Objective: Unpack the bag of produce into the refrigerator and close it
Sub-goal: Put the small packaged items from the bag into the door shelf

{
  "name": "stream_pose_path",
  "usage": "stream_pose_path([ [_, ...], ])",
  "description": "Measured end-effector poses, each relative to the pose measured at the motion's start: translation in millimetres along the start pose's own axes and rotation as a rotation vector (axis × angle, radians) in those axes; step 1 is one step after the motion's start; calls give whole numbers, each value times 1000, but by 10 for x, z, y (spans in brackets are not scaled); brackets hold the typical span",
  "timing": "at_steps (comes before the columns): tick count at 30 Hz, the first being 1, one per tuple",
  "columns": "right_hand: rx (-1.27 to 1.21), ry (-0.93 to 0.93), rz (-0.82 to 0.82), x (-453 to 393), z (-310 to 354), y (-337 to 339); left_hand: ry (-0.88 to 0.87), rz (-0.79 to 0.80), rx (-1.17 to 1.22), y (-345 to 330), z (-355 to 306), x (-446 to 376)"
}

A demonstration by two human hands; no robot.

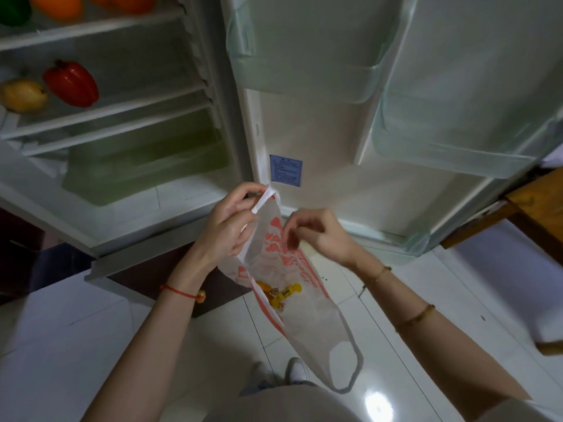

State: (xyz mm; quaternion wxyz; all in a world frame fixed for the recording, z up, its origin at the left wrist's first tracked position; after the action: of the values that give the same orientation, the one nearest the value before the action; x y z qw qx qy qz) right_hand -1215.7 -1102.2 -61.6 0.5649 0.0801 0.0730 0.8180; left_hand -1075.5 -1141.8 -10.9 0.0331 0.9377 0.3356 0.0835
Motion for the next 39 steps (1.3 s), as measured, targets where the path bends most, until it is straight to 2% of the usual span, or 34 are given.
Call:
stream_pose_path([
  [2,127,-73,152,-17,-88,-333,1,3,4,-23,-6,16],
  [6,525,-323,349,-142,-685,-799,3,11,0,-56,-68,90],
  [8,631,-462,426,-181,-981,-958,-4,12,5,-57,-110,147],
  [11,660,-615,467,-209,-1259,-1129,-38,20,16,-46,-188,234],
  [15,755,-715,462,-265,-1610,-1227,-101,71,34,-59,-321,328],
  [18,921,-735,474,-279,-1780,-1316,-125,103,15,-79,-424,395],
  [27,1231,-731,318,-371,-2004,-1414,-118,169,-9,-72,-544,557],
  [33,1206,-591,363,-365,-2230,-1483,-71,172,42,-34,-478,602],
  [35,1279,-615,398,-318,-2106,-1451,-63,172,50,-28,-469,622],
  [38,1403,-592,547,-252,-2249,-1471,-54,169,46,-21,-474,645],
  [39,1406,-605,518,-249,-2295,-1425,-51,167,41,-20,-480,654],
])
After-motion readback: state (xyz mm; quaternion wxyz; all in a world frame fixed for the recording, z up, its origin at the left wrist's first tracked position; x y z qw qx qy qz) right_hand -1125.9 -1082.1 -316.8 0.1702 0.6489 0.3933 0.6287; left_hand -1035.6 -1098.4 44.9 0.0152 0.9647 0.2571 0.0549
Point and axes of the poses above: each hand's wrist, its own x-axis away from the middle knuckle, its own y-axis out of the back of the hand, z = x × y, the point moved 8 cm from there along -x, towards the middle knuckle, and after that the axes turned 15 degrees about z, right-handed, at the moved point
